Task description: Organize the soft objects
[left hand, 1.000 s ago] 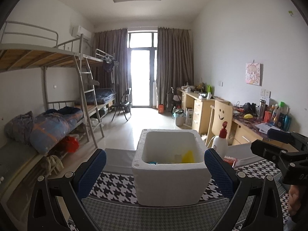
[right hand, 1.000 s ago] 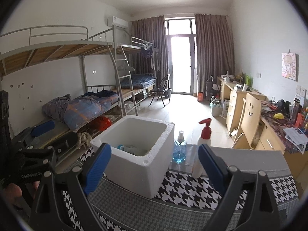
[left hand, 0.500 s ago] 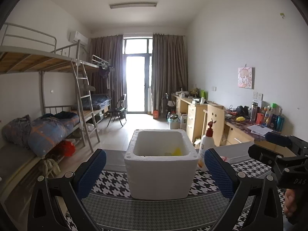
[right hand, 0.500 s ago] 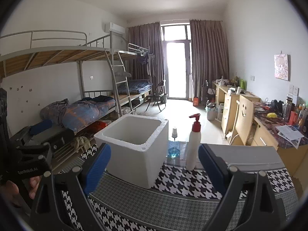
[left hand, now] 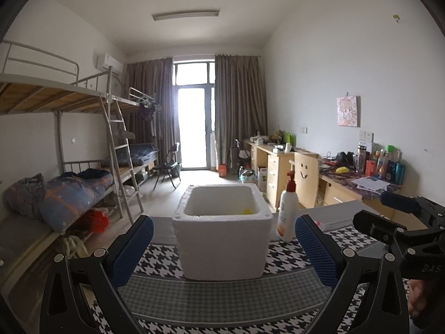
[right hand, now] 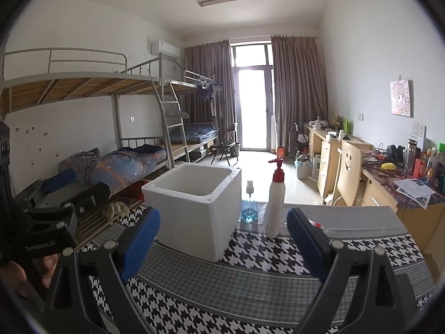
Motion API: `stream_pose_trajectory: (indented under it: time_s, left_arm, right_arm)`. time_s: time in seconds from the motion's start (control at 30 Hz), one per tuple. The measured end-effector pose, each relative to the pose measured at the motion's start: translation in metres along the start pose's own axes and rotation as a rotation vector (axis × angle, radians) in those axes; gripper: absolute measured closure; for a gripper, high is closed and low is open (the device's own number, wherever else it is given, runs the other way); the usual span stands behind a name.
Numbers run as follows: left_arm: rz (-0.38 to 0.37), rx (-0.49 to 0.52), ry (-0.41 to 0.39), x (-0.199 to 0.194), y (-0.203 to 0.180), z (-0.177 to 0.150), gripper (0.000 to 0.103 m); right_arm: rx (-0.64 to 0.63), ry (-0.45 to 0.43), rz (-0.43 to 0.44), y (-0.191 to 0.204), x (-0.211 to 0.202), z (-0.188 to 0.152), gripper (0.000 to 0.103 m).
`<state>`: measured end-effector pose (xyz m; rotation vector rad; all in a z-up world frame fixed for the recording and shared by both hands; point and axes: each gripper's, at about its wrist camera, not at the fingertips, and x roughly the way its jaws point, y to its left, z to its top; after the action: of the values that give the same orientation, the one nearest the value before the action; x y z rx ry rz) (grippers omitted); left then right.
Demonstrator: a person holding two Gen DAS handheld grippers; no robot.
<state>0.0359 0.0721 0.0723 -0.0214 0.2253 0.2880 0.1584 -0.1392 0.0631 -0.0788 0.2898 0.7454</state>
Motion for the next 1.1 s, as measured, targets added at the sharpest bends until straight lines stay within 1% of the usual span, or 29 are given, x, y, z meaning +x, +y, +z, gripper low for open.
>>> stream_pose_trajectory:
  time_s: [0.37,0.53,0.67,0.93,1.03,1.1]
  left_arm:
    - [-0.032,-0.020,-0.008,-0.011,0.001,-0.011,0.001]
    - [-0.039,-0.034,-0.007,-0.017,-0.001,-0.018,0.001]
    - [-0.034,-0.035,-0.023,-0.024,-0.003,-0.023,0.001]
    - [-0.046,-0.017,-0.013,-0.022,-0.007,-0.028,0.001]
    - [-0.048,-0.020,-0.013,-0.023,-0.006,-0.029,0.001]
    - [-0.050,-0.023,-0.009,-0.023,-0.005,-0.029,0.001]
  right_arm:
    - [-0.036,-0.047,-0.017,0.012,-0.020,-0.014,0.007]
    - [-0.029,-0.060,-0.008,0.012,-0.026,-0.022,0.007]
    - [-0.004,-0.067,0.009,0.008,-0.029,-0.027,0.007]
    - [-0.026,-0.066,-0.009,0.013,-0.029,-0.036,0.007]
    - [-0.015,-0.055,-0.004,0.013,-0.027,-0.037,0.007]
    - [0.002,-0.048,0.018,0.011,-0.027,-0.038,0.007]
